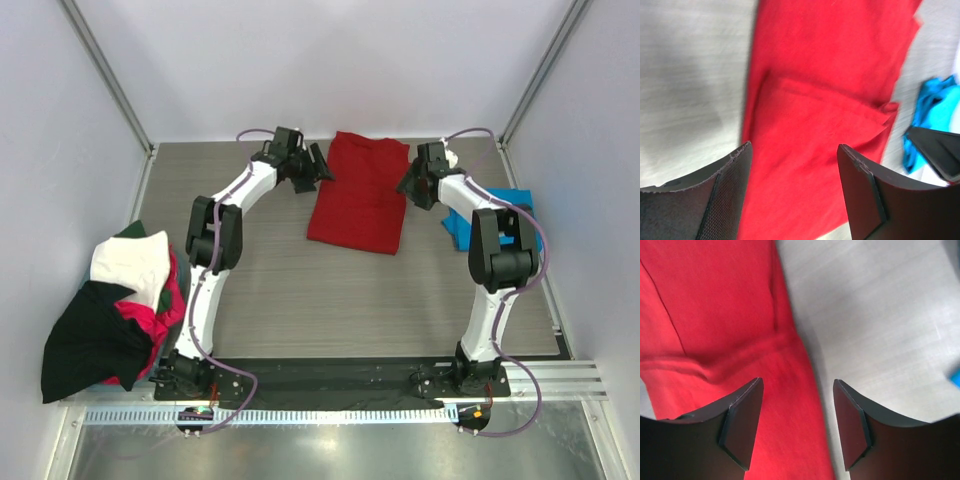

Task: Fold and stack the t-shirts
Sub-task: Fold the tshirt, then neatly place the folded tshirt to the corner

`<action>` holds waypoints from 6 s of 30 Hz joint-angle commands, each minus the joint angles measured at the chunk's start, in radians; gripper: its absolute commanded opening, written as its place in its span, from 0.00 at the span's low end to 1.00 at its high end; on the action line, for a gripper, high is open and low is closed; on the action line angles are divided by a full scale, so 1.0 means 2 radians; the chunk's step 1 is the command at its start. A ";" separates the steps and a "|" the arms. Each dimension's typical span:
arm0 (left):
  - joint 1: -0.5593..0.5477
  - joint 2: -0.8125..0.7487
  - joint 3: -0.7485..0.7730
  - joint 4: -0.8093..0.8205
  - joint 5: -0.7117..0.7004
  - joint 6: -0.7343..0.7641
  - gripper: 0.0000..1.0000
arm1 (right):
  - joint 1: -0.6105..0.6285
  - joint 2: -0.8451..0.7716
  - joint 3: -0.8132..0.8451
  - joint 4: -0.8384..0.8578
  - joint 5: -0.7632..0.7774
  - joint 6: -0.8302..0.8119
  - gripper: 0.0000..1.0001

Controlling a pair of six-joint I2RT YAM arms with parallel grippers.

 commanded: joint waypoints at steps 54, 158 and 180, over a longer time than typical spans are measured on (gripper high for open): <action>-0.014 -0.239 -0.428 0.145 0.017 -0.011 0.47 | 0.012 -0.184 -0.354 0.170 -0.147 0.030 0.01; 0.058 0.034 0.069 0.104 0.019 -0.063 0.71 | -0.038 0.163 0.272 0.039 -0.208 -0.005 0.81; 0.044 -0.039 -0.074 0.100 -0.028 -0.007 0.80 | -0.042 0.171 0.189 0.077 -0.211 -0.075 0.72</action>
